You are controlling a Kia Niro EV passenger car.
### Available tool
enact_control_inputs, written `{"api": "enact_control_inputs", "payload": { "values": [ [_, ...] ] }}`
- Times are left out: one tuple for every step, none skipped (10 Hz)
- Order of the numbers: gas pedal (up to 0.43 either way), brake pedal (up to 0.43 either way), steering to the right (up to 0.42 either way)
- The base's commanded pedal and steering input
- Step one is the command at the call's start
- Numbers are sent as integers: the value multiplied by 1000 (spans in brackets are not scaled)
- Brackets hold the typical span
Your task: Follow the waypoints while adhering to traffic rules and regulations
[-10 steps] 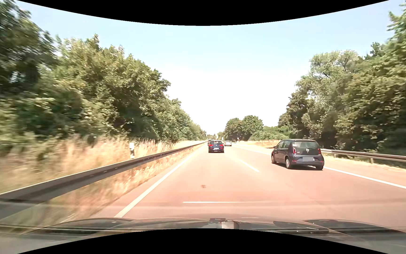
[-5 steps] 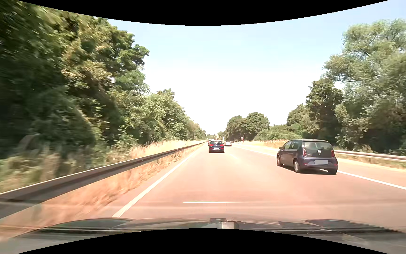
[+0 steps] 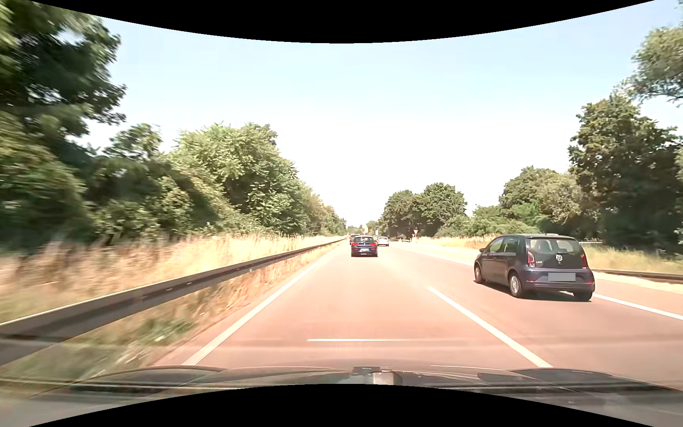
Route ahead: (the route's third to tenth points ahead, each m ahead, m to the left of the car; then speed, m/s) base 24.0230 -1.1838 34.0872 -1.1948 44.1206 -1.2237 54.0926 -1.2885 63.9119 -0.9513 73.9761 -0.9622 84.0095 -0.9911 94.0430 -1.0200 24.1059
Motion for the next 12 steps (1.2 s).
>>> {"api": "enact_control_inputs", "payload": {
  "values": [
    [150,0,0],
    [157,0,0],
    [169,0,0],
    [169,0,0],
    [169,0,0],
    [169,0,0],
    [169,0,0],
    [169,0,0],
    [169,0,0],
    [169,0,0],
    [169,0,0],
    [169,0,0]
  ]
}}
